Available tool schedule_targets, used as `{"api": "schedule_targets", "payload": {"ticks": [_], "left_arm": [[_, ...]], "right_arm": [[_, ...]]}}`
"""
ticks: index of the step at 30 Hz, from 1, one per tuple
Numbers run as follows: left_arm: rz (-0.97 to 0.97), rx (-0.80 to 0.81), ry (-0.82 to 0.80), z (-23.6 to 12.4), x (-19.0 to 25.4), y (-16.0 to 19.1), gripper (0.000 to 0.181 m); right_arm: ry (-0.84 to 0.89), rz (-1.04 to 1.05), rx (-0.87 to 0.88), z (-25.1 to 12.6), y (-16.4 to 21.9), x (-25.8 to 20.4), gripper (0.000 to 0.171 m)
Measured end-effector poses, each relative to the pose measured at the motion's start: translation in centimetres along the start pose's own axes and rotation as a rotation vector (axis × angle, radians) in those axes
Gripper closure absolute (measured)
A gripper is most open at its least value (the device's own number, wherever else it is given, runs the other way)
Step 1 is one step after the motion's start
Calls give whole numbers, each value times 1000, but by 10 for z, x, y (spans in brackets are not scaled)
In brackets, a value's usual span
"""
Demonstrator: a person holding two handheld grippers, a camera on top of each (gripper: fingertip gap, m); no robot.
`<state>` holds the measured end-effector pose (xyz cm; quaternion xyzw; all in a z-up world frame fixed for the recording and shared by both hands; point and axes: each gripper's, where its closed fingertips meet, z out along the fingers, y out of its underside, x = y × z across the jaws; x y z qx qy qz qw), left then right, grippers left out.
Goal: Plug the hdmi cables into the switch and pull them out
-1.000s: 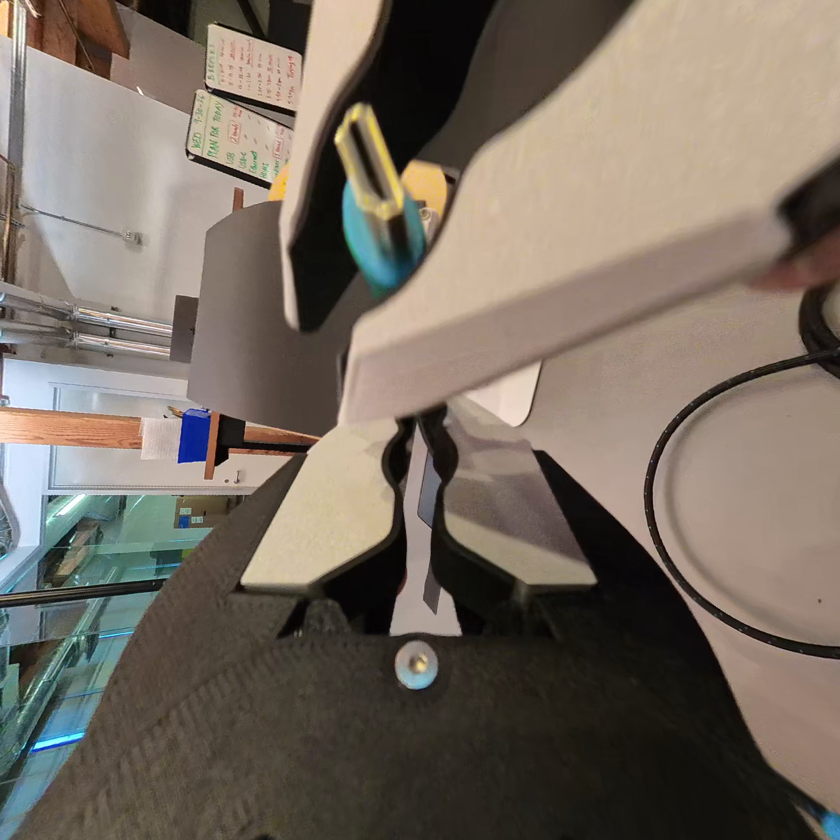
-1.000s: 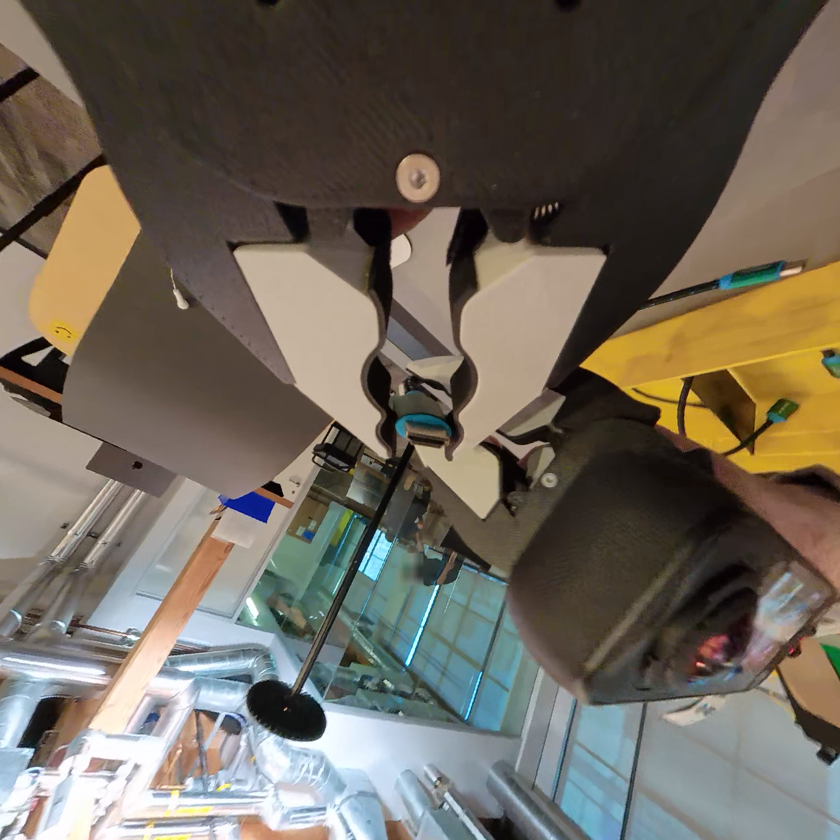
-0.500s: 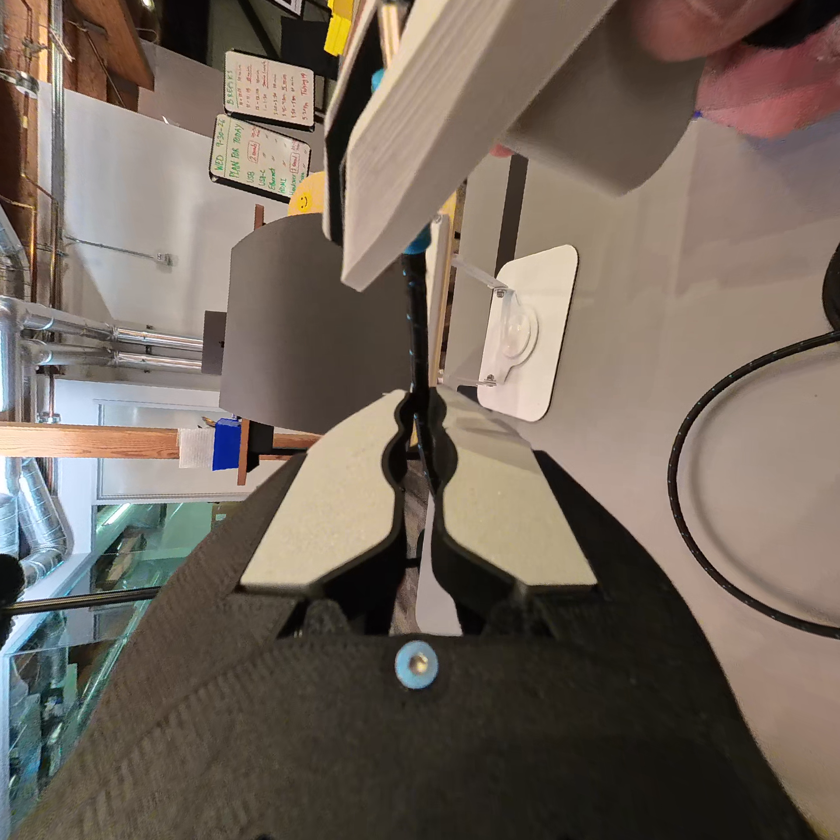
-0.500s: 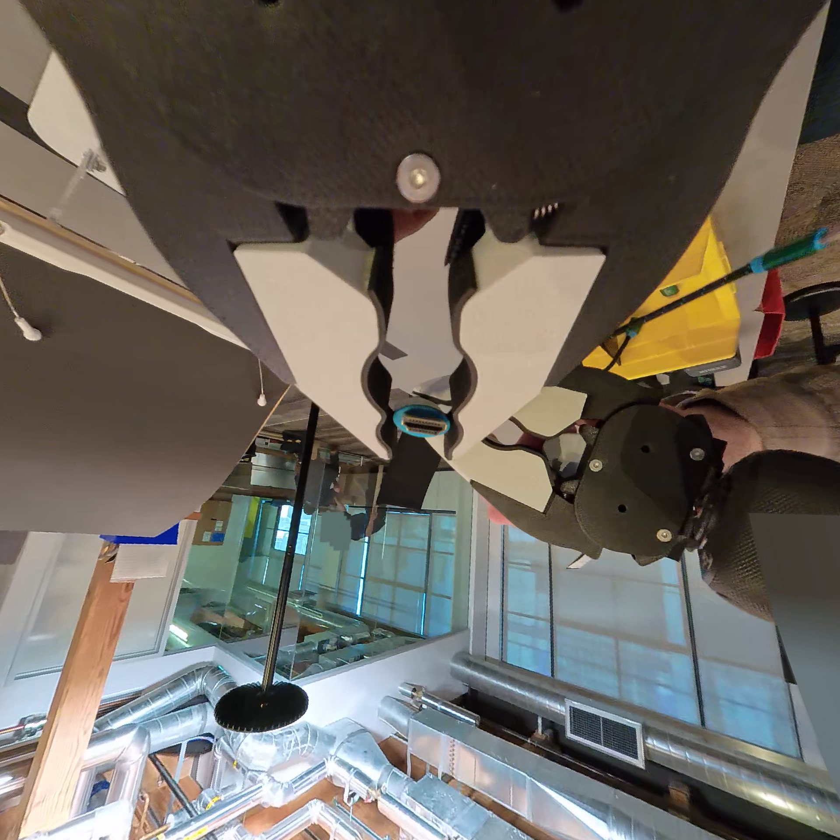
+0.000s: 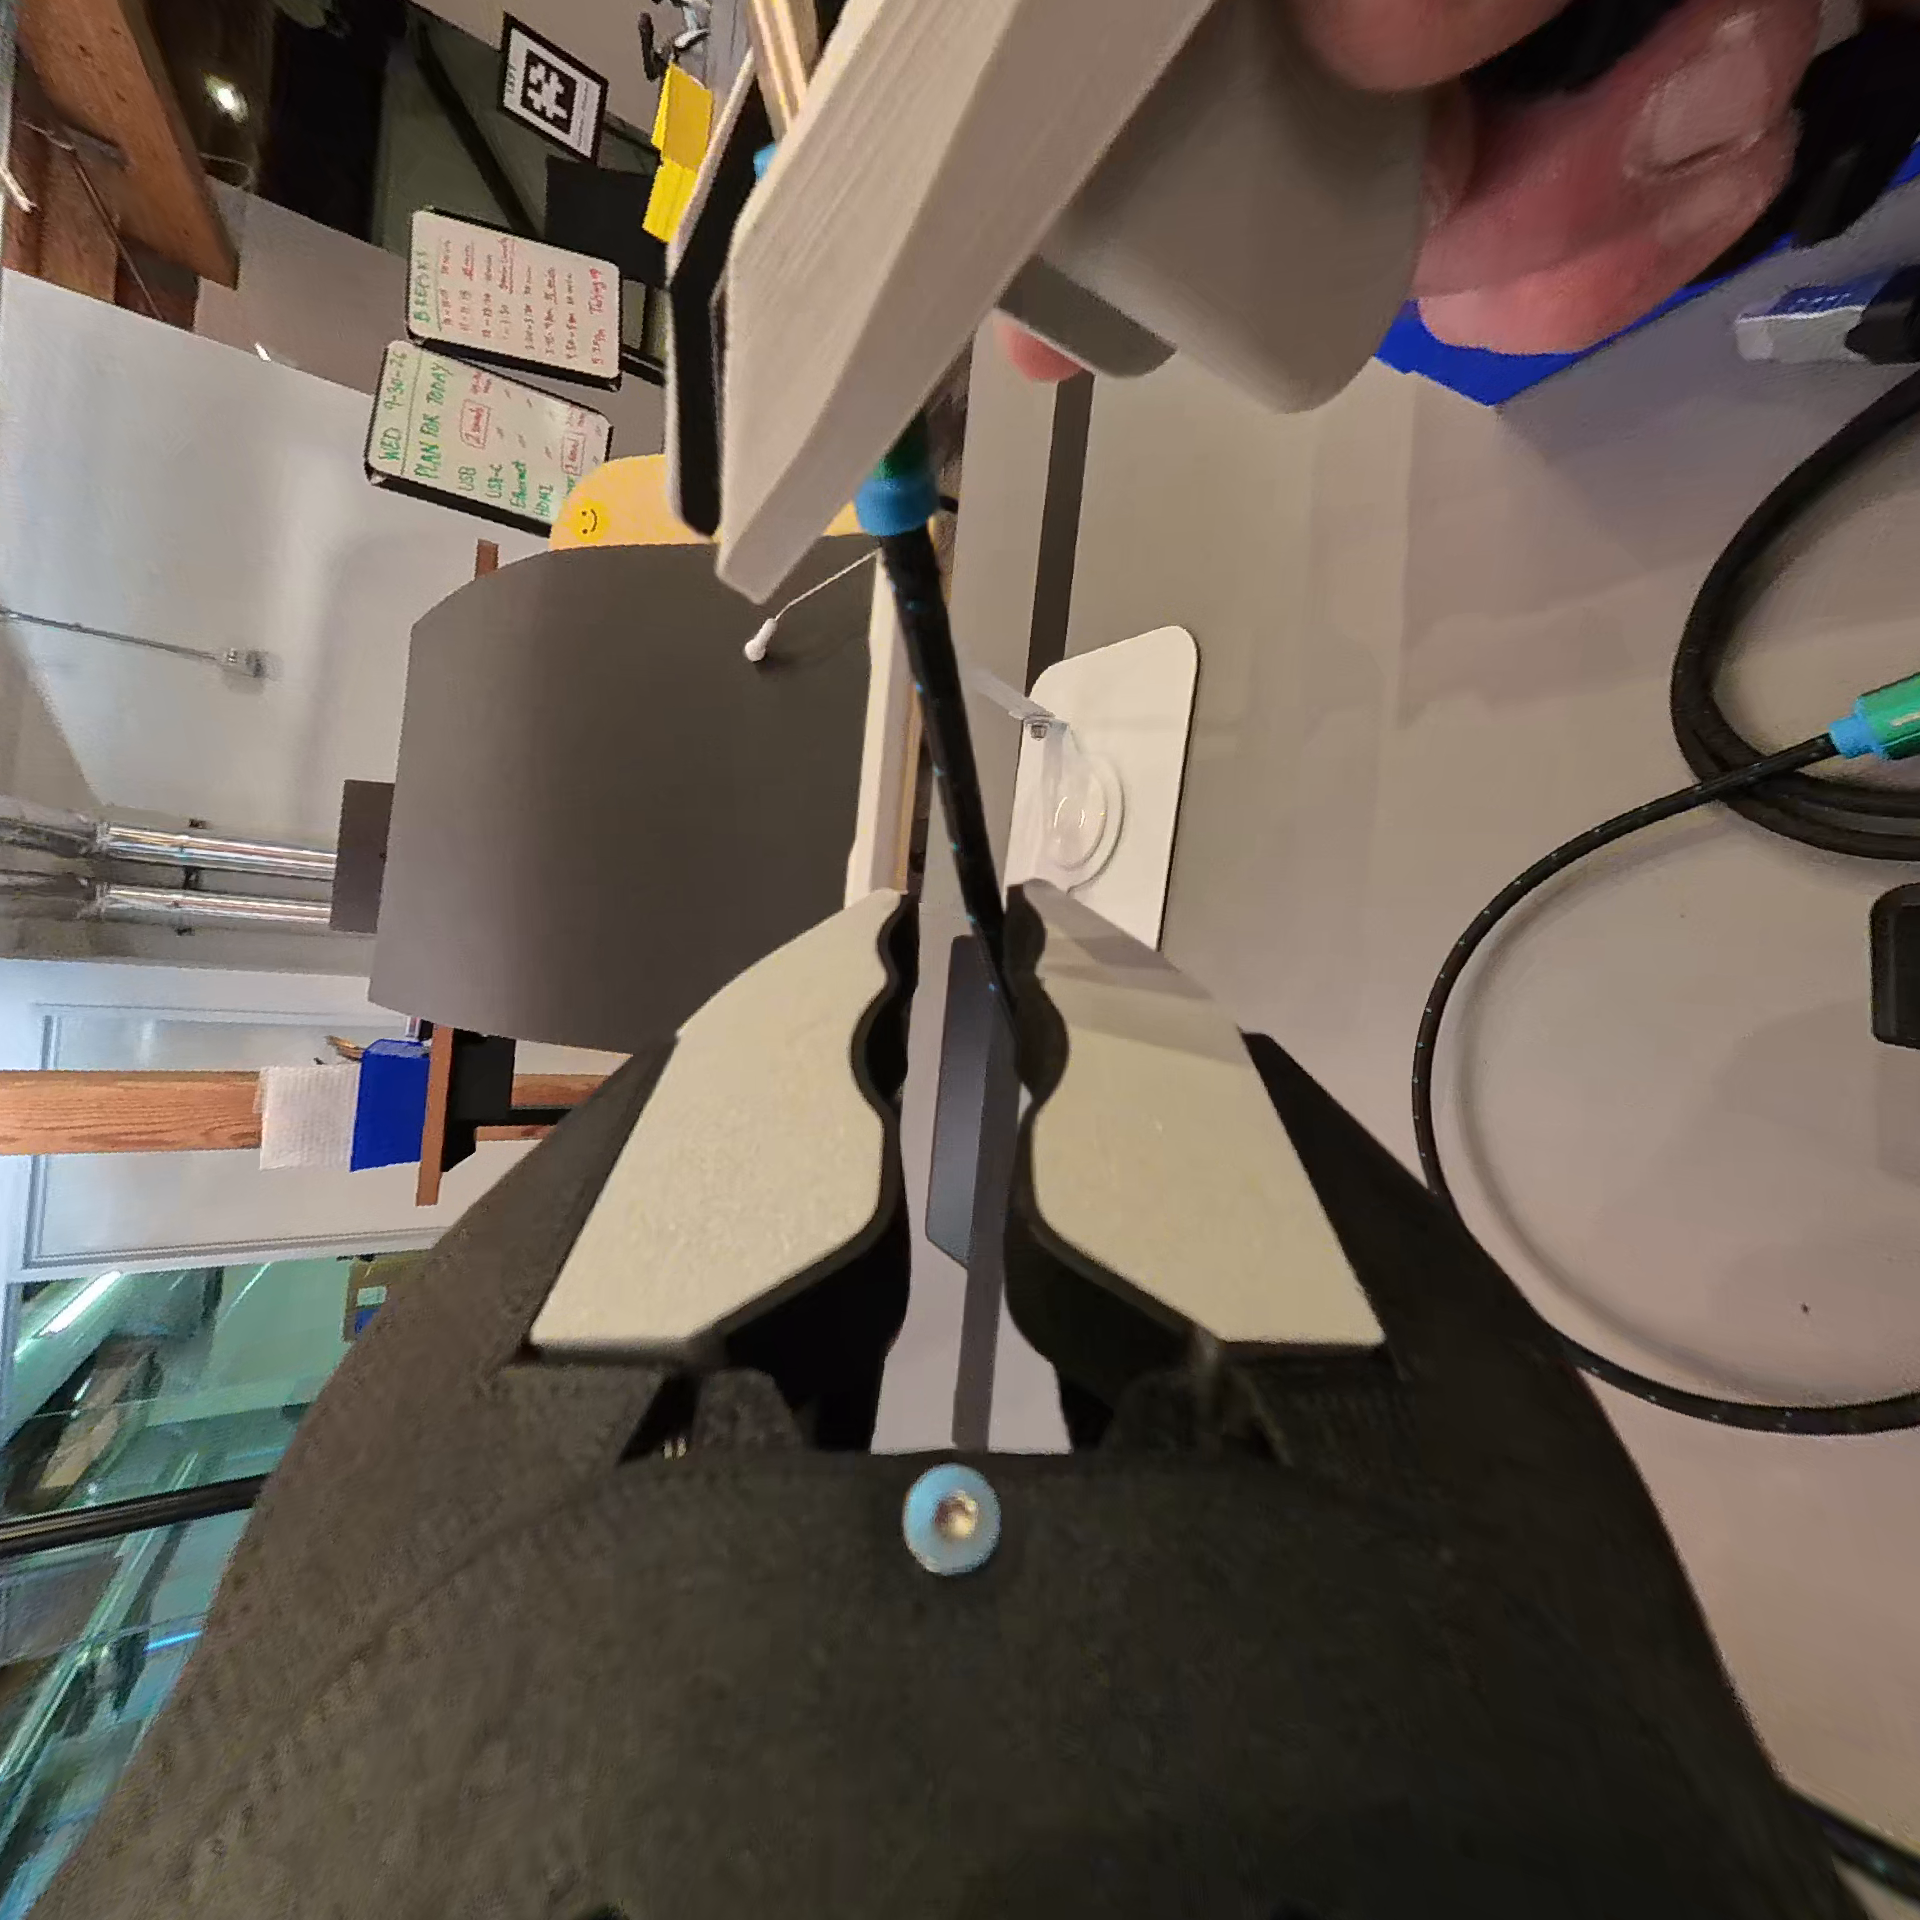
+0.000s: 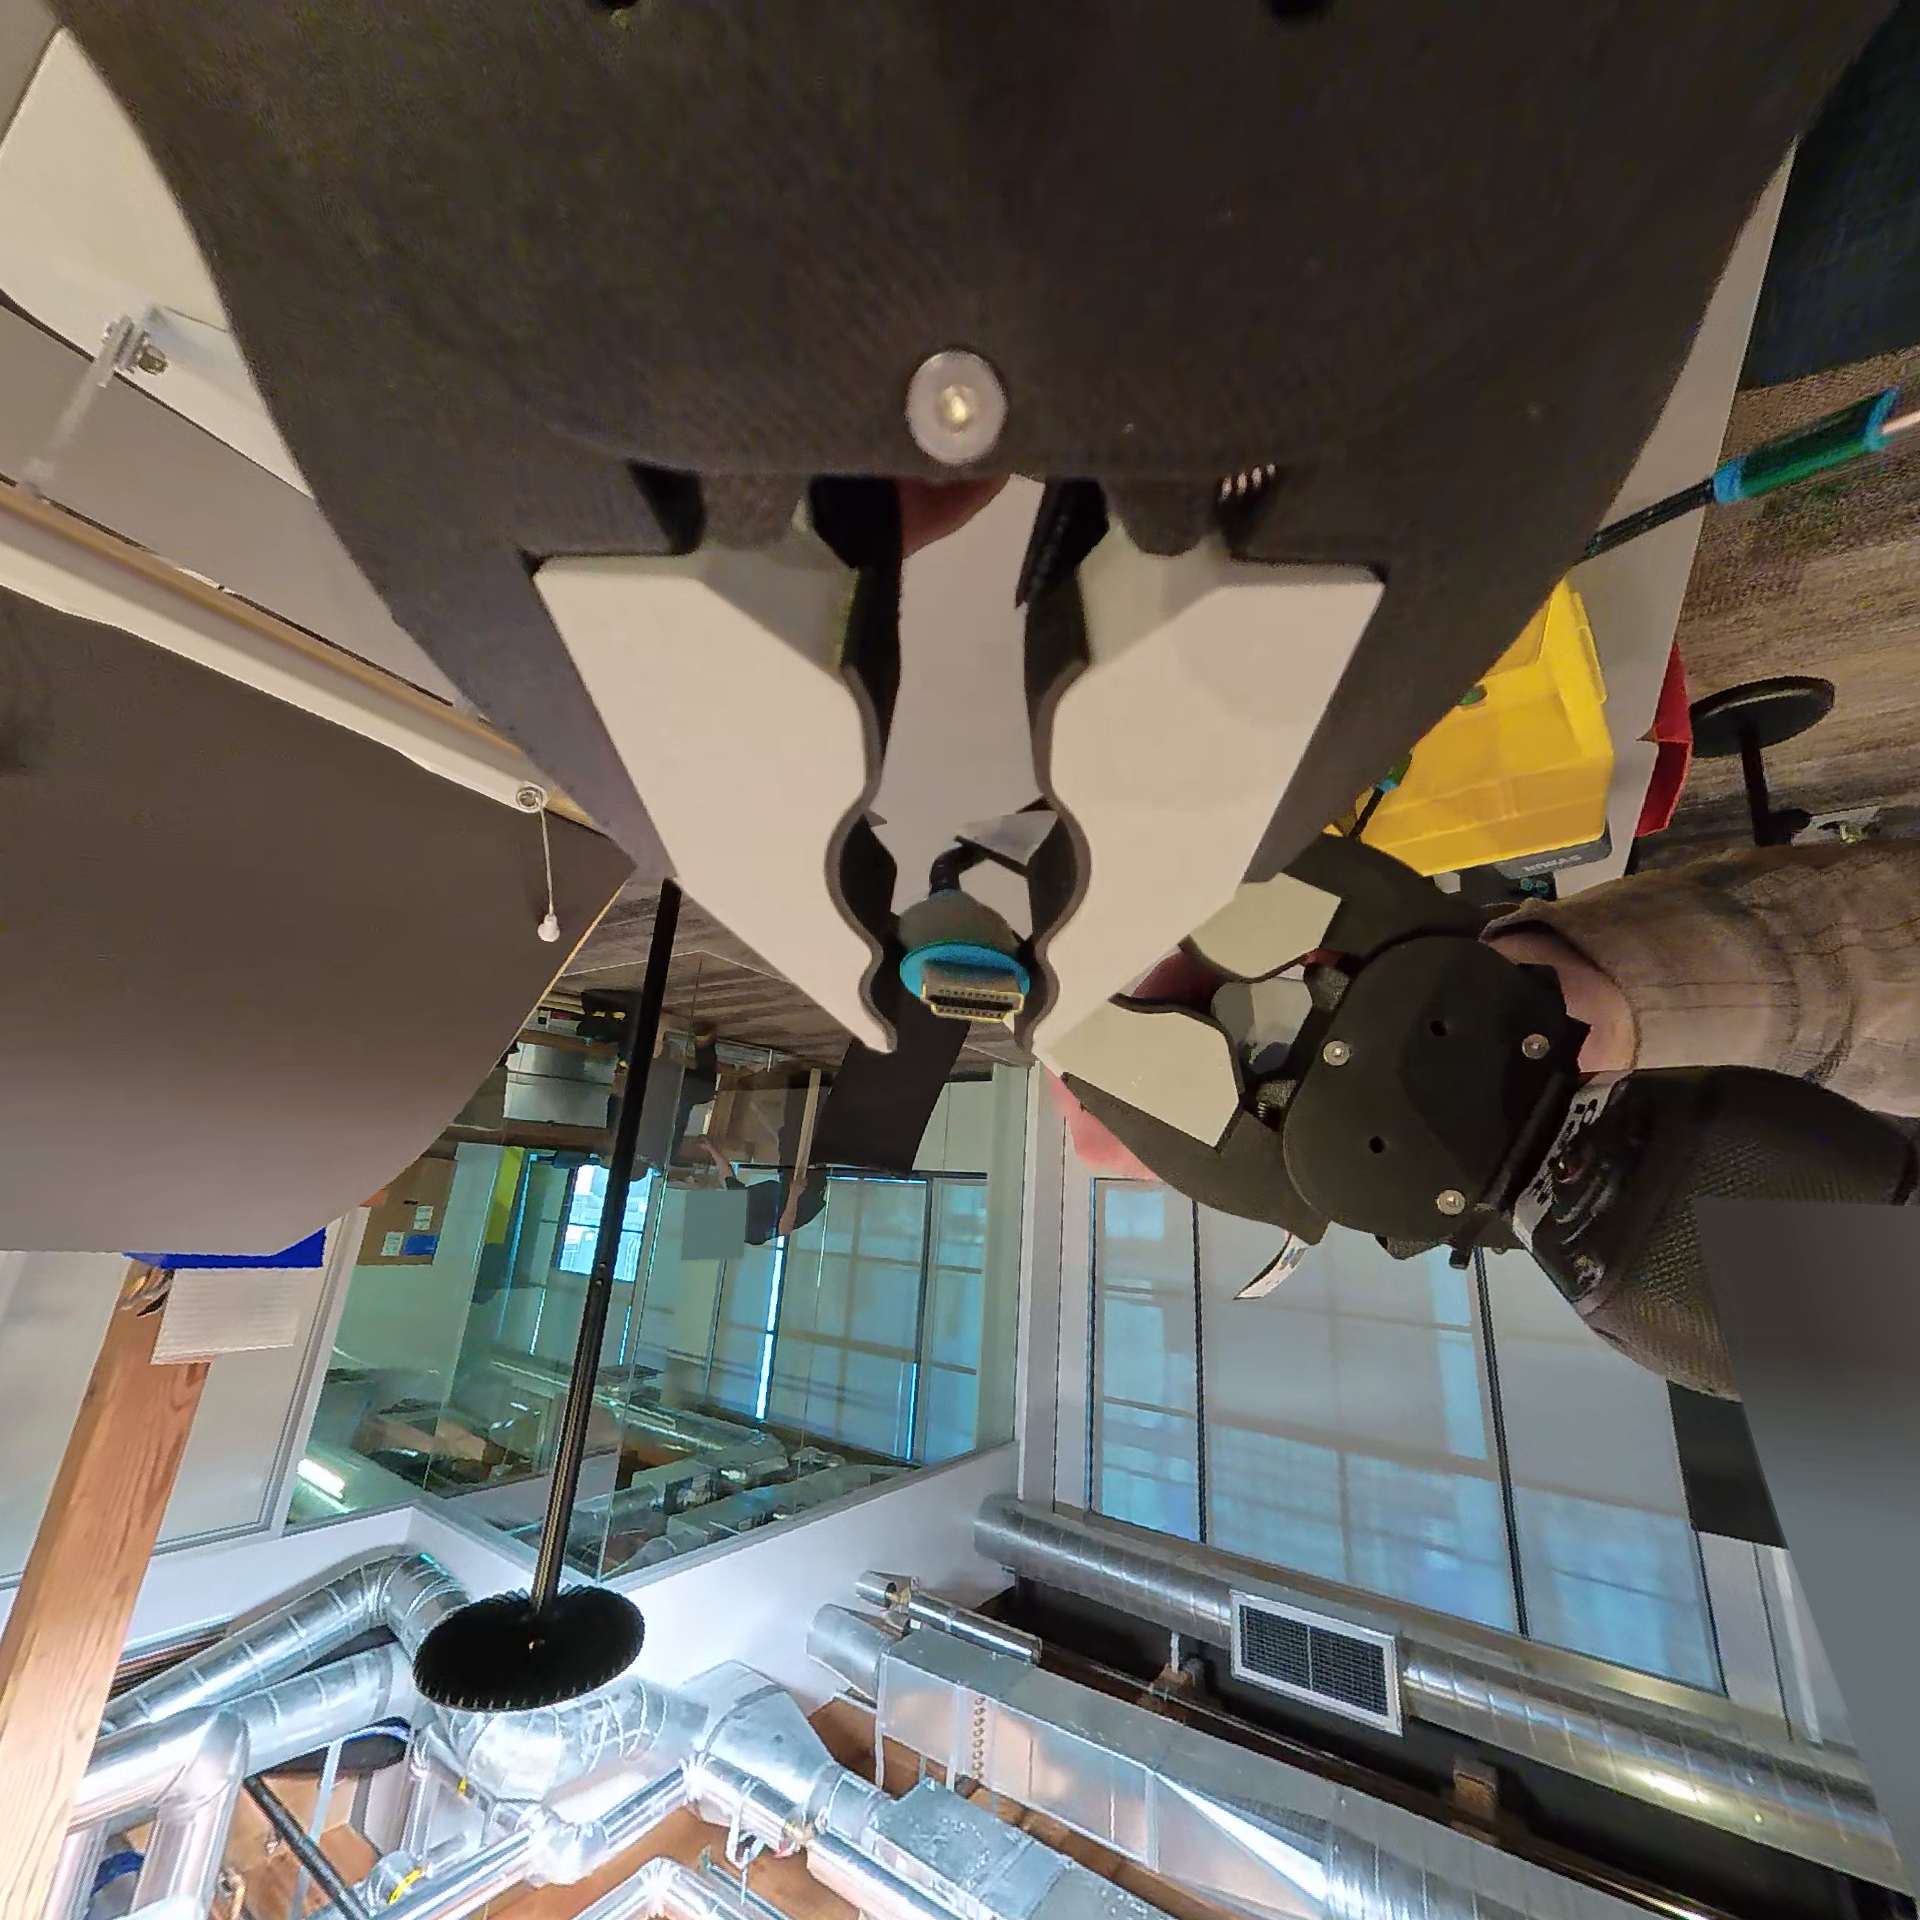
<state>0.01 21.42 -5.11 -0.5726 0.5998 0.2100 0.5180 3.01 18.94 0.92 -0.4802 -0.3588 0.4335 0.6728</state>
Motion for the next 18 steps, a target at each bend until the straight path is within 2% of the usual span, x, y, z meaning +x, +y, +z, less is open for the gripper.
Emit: {"api": "schedule_targets", "payload": {"ticks": [18], "left_arm": [[-198, 13, -4, -34, 6, 41, 157]], "right_arm": [[-30, -27, -77, 7, 24, -7, 154]]}}
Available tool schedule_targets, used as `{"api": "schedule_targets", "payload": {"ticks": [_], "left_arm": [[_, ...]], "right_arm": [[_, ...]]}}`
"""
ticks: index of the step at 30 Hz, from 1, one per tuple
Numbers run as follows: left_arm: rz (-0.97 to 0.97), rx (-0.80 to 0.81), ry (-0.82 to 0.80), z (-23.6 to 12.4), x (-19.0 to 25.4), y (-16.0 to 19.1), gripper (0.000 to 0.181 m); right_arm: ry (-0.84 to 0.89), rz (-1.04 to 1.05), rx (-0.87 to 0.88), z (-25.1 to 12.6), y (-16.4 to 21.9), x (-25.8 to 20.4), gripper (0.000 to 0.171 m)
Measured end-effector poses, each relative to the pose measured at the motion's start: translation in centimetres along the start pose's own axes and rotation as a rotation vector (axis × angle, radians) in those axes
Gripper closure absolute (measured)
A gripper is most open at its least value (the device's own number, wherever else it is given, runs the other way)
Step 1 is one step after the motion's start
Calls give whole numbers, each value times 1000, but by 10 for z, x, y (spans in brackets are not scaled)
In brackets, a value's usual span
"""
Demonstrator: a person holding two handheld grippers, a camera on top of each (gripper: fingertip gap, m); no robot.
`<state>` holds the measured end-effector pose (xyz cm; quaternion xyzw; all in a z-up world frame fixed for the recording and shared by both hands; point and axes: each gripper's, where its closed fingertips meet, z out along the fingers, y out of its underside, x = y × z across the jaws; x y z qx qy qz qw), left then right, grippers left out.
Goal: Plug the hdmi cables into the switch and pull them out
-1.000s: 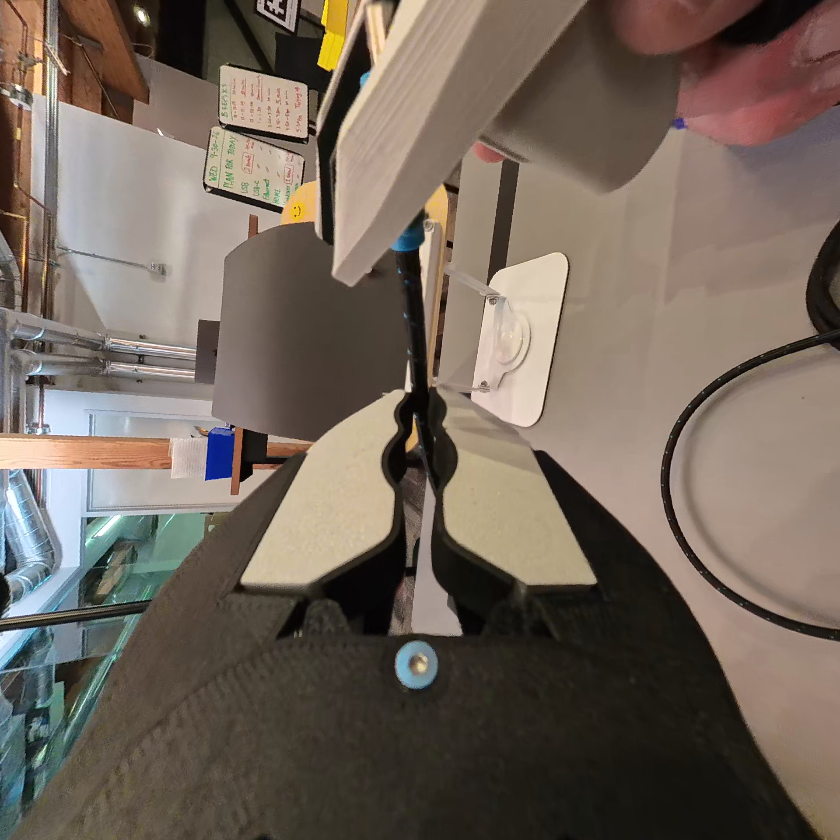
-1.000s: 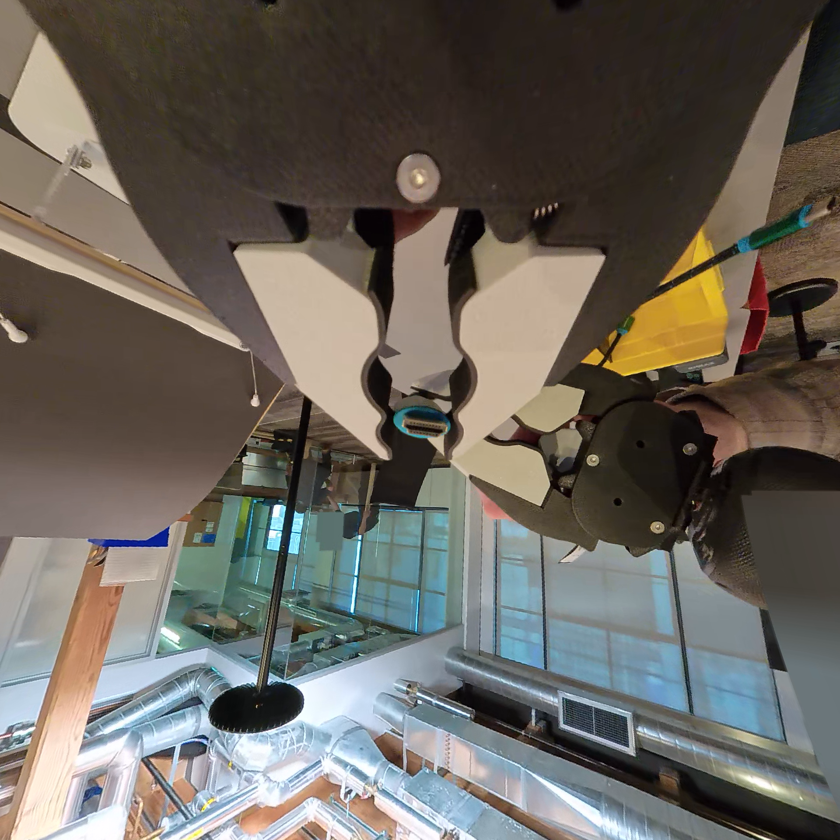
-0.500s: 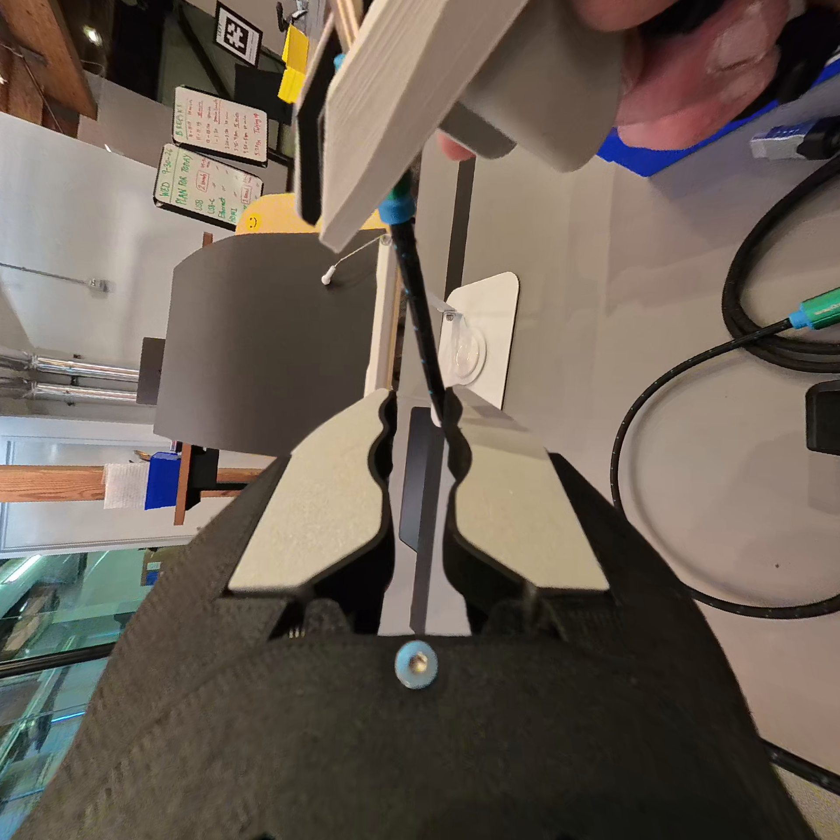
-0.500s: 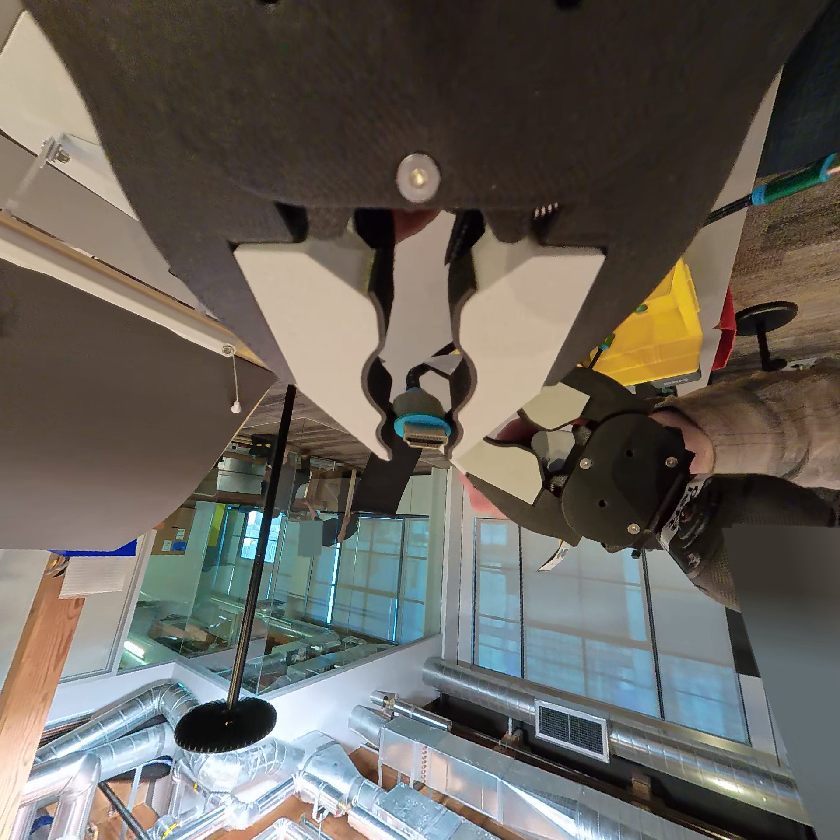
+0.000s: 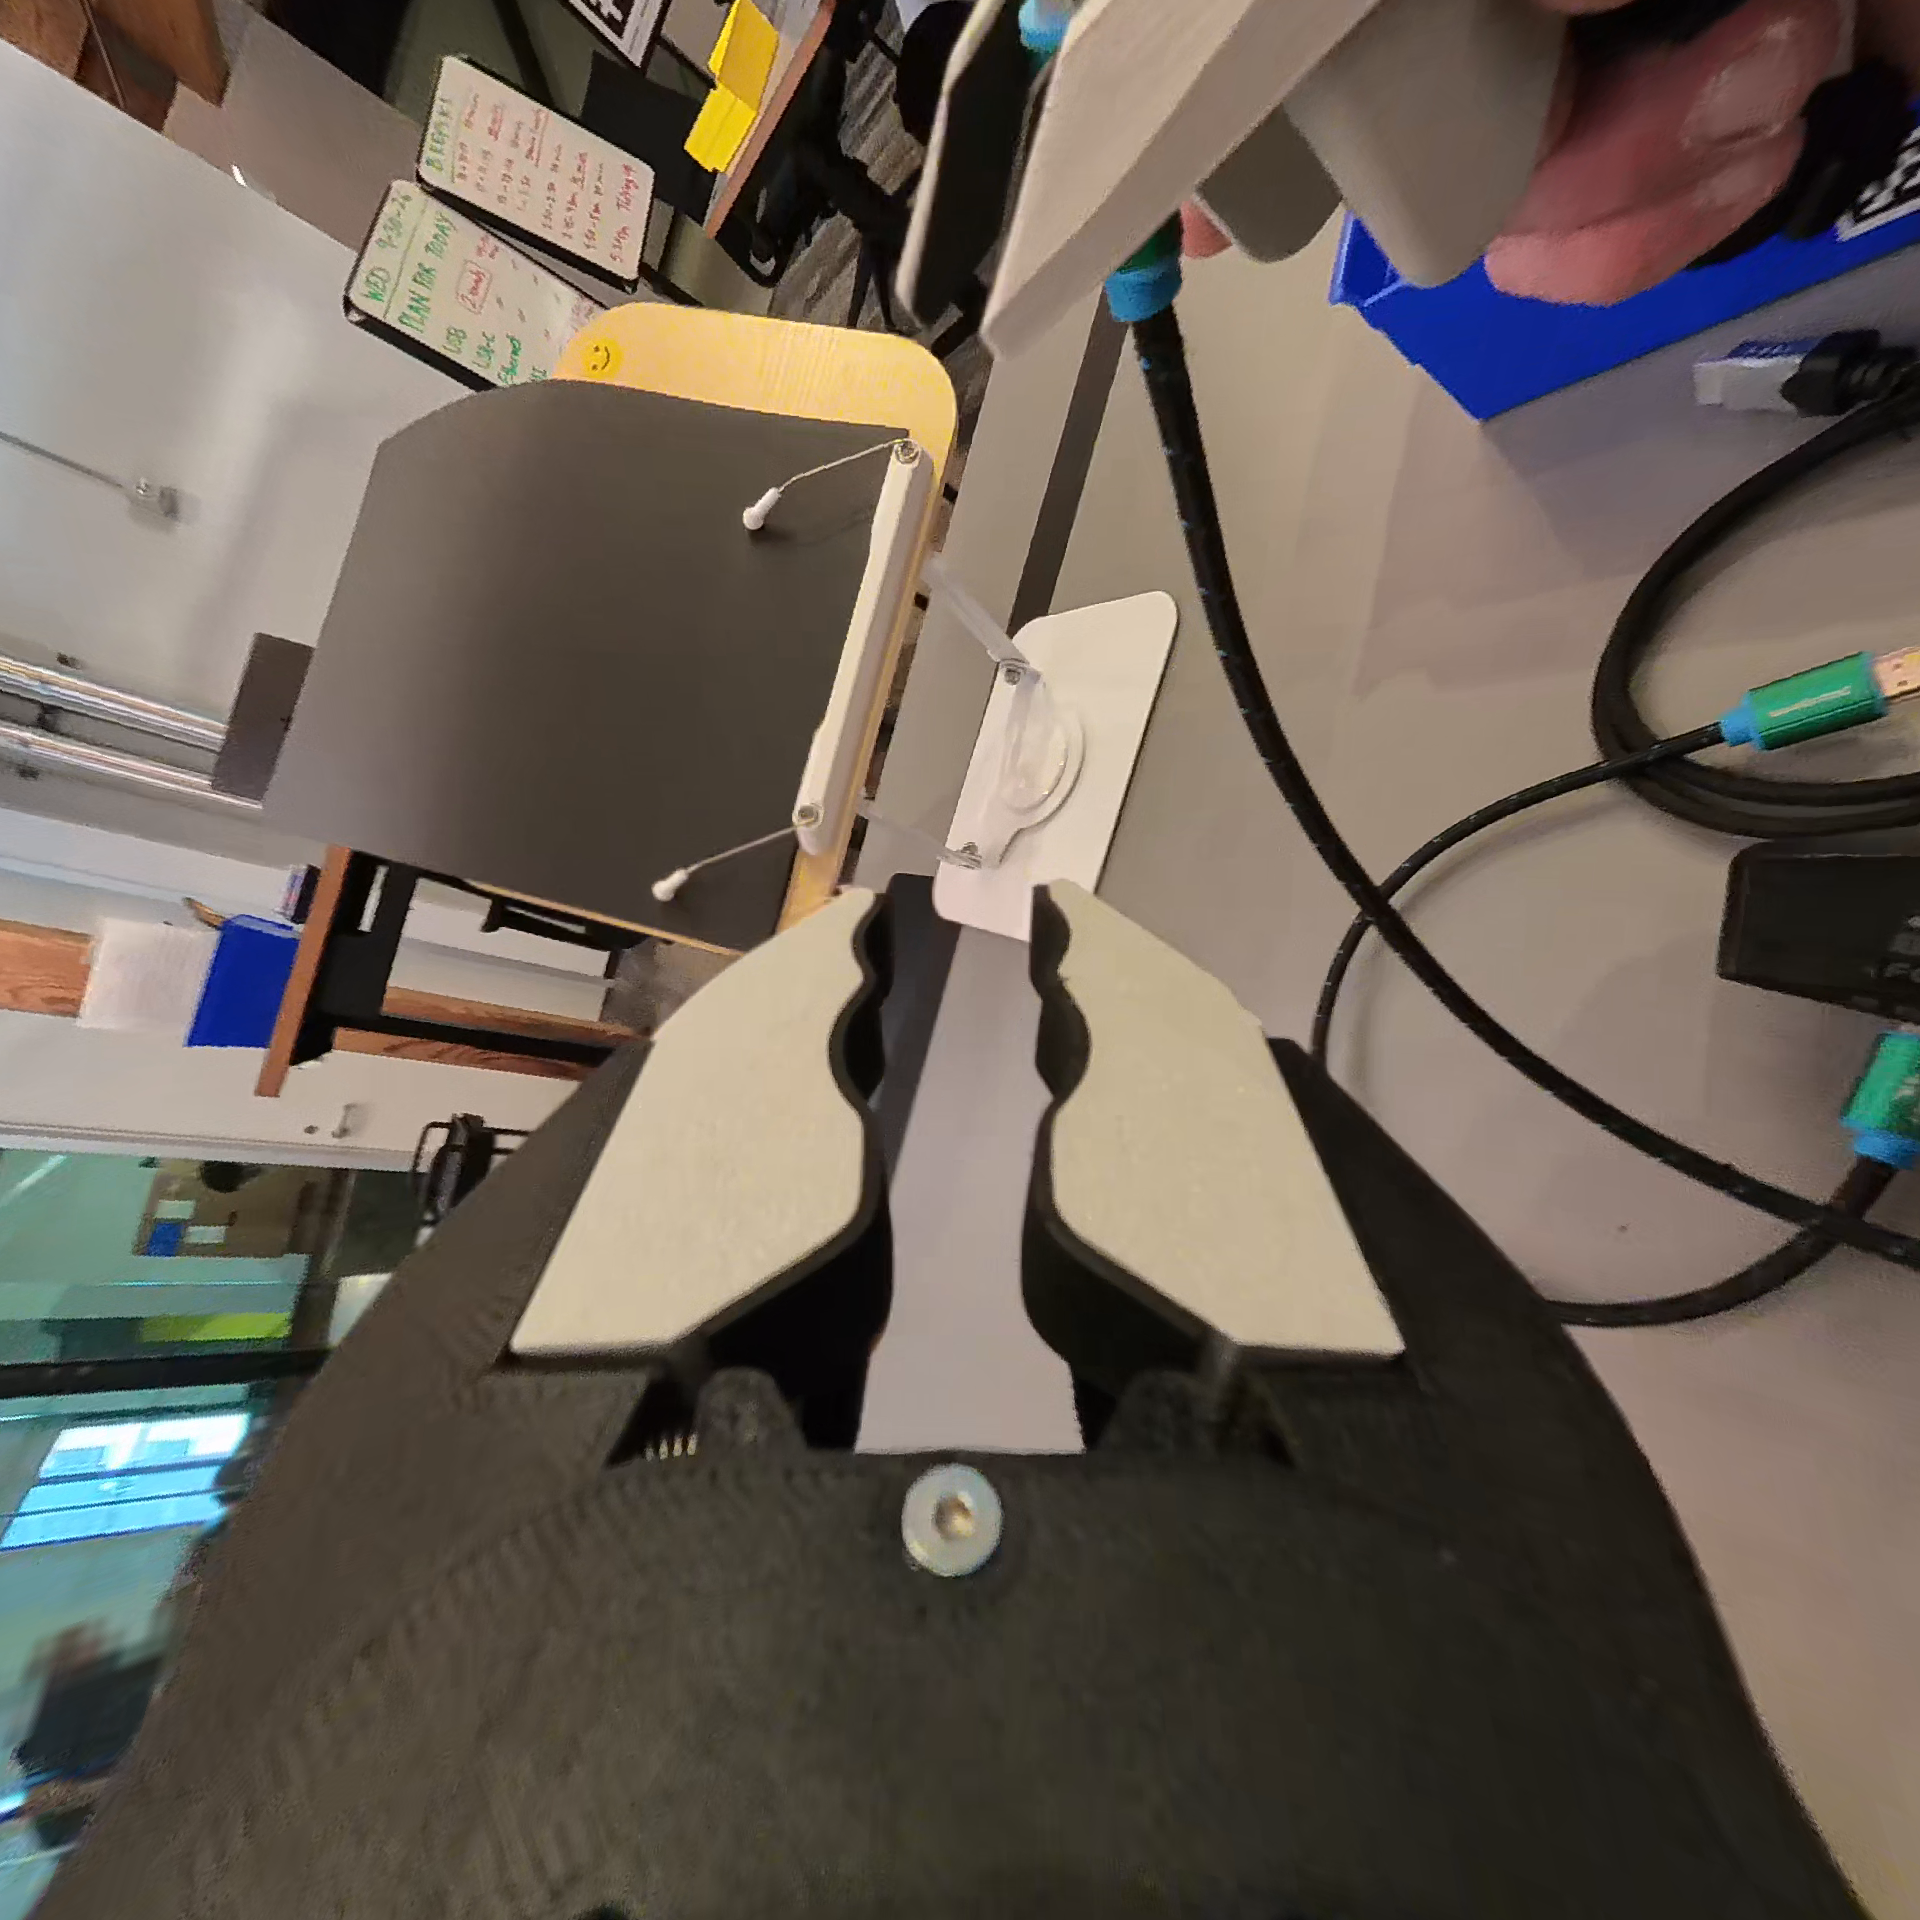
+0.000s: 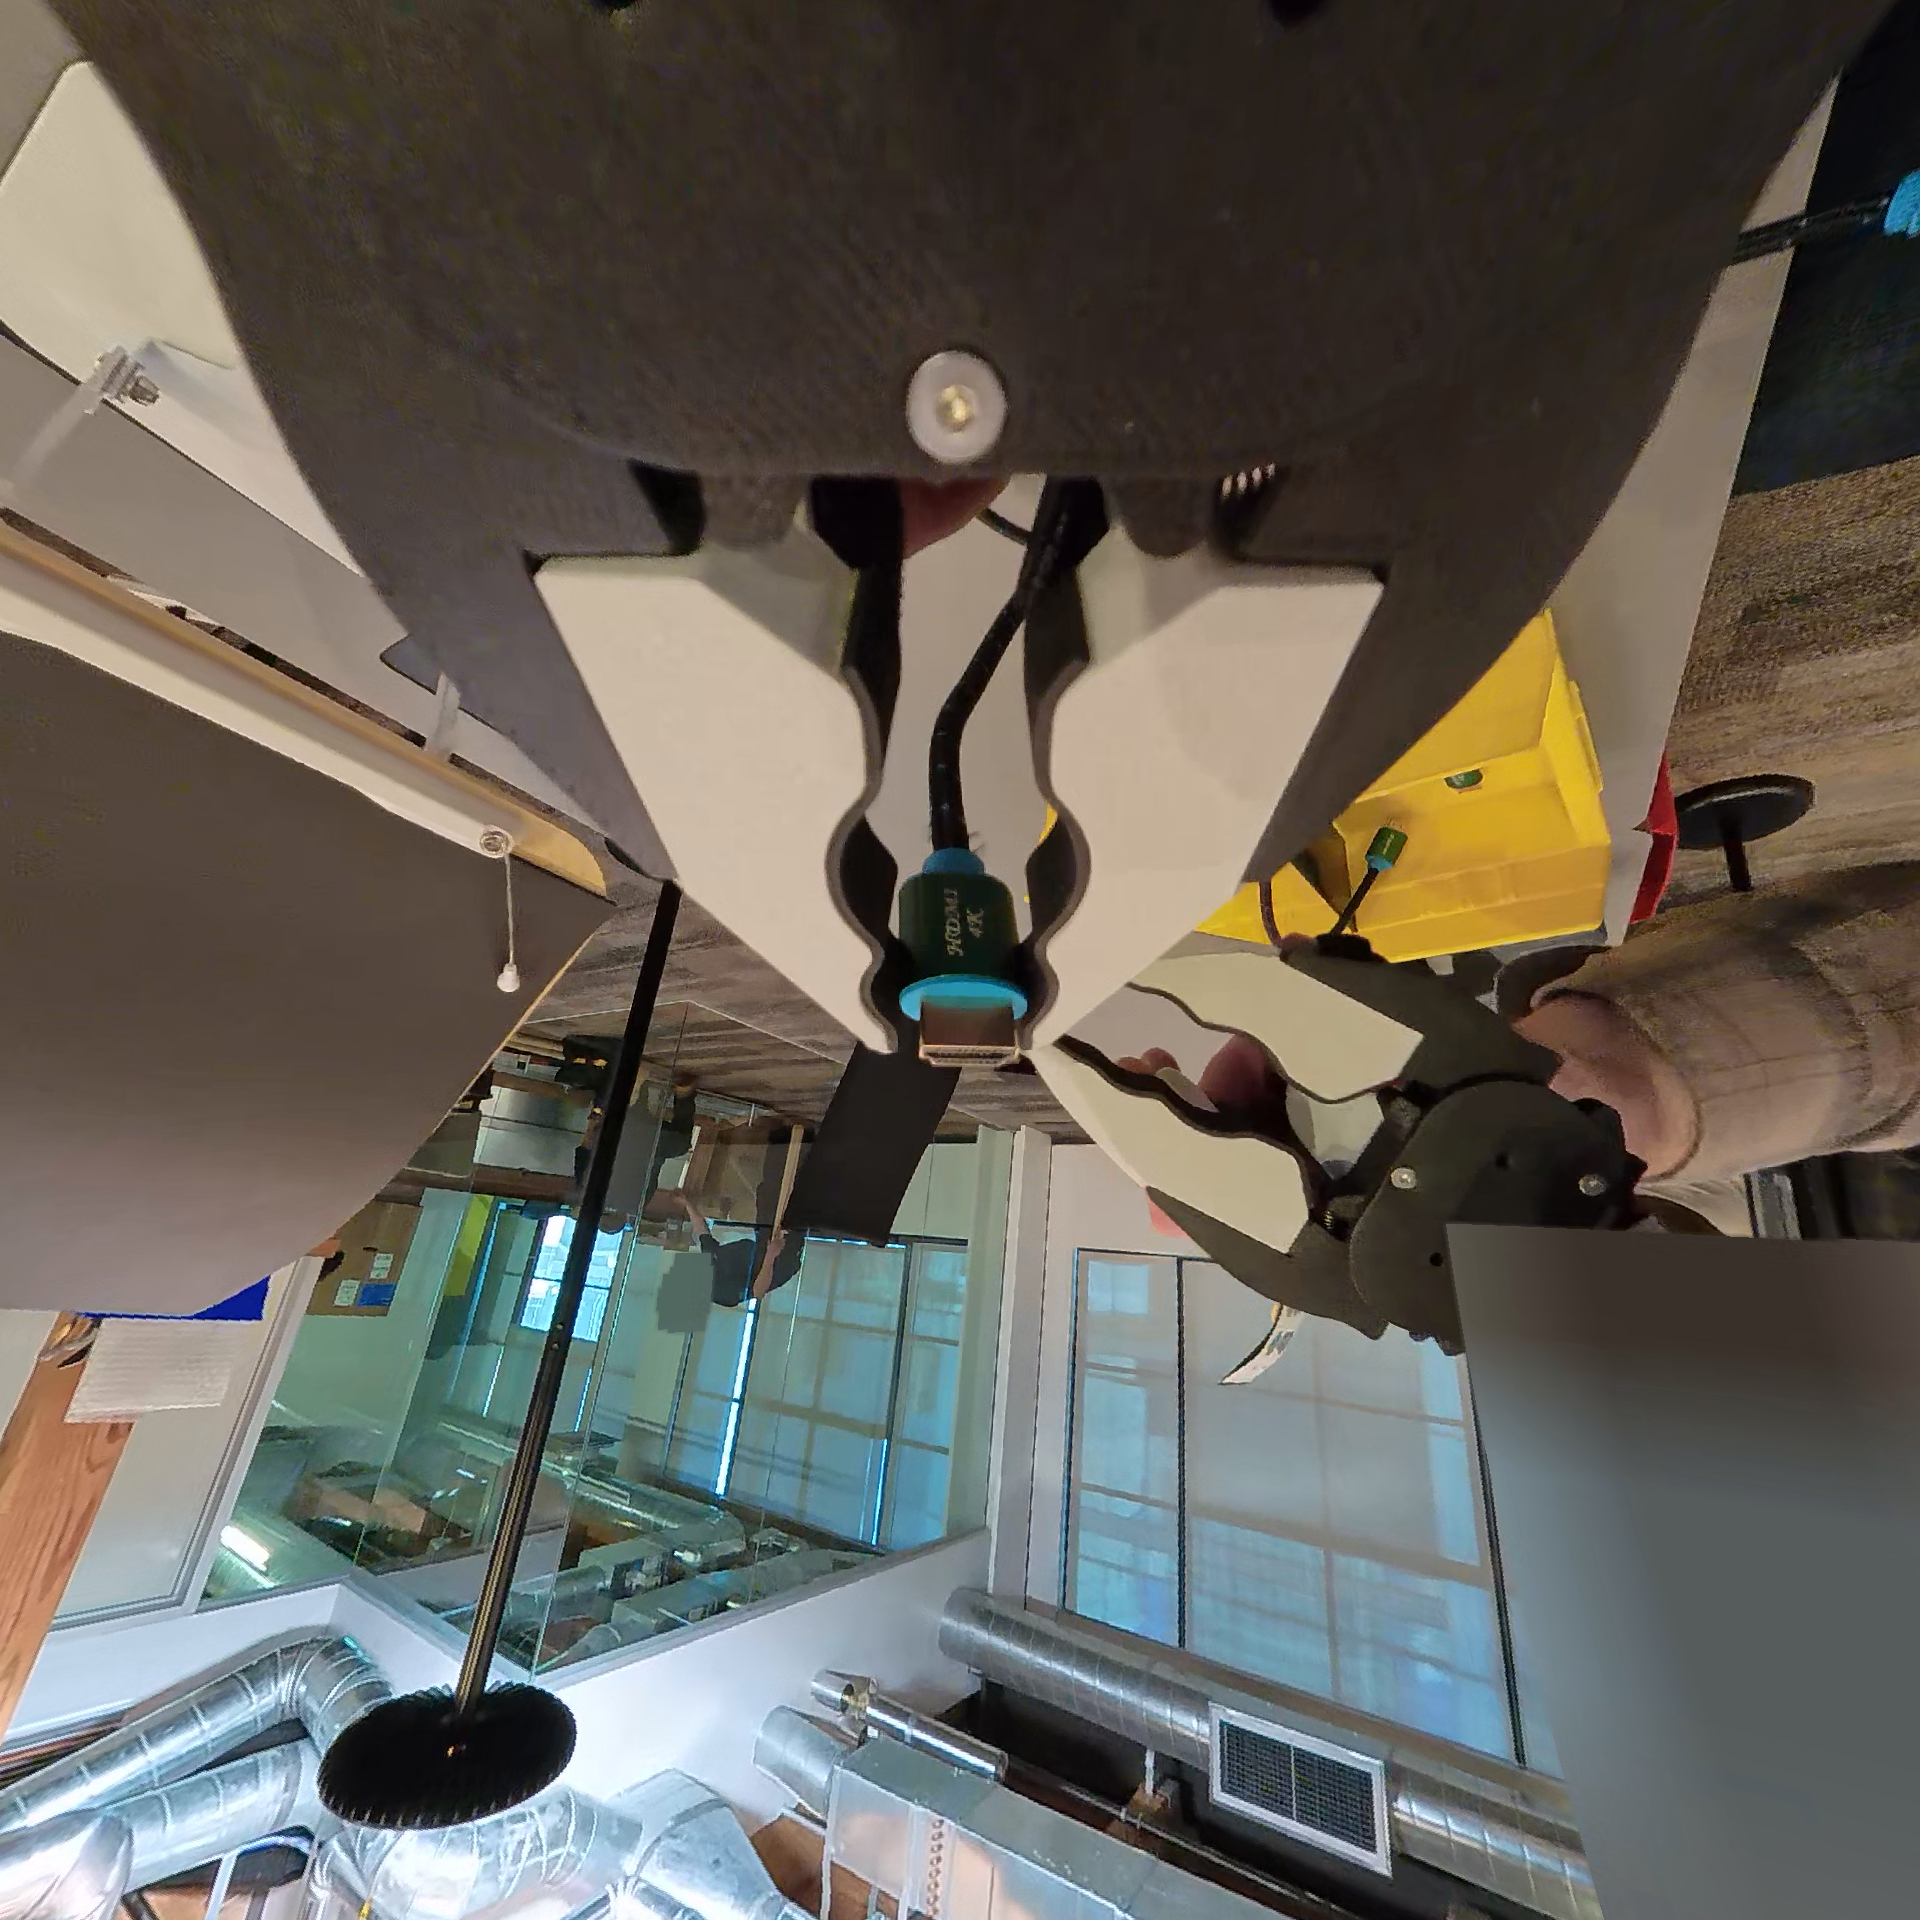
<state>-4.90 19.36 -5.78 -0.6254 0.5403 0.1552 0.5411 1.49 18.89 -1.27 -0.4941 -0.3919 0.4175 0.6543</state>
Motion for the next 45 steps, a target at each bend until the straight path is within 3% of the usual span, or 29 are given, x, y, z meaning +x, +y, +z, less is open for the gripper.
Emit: {"api": "schedule_targets", "payload": {"ticks": [10, 19, 25, 28, 31, 45], "left_arm": [[-126, 41, 16, -10, 10, 20, 156], [-124, 112, 57, 11, 23, -1, 150], [-194, 228, 215, 31, 49, -28, 137], [-212, 272, 197, 37, 48, -41, 147], [-220, 300, 171, 42, 45, -49, 180], [-224, 360, 521, 30, 64, -77, 181]], "right_arm": [[0, 3, -56, 11, 17, -6, 153], [4, 54, -89, 24, 28, -15, 154], [-11, 50, -83, 25, 22, -23, 154], [-21, 44, -86, 25, 20, -26, 154], [-31, 42, -83, 24, 16, -28, 154], [-212, -92, -276, -1, 12, -41, 148]]}}
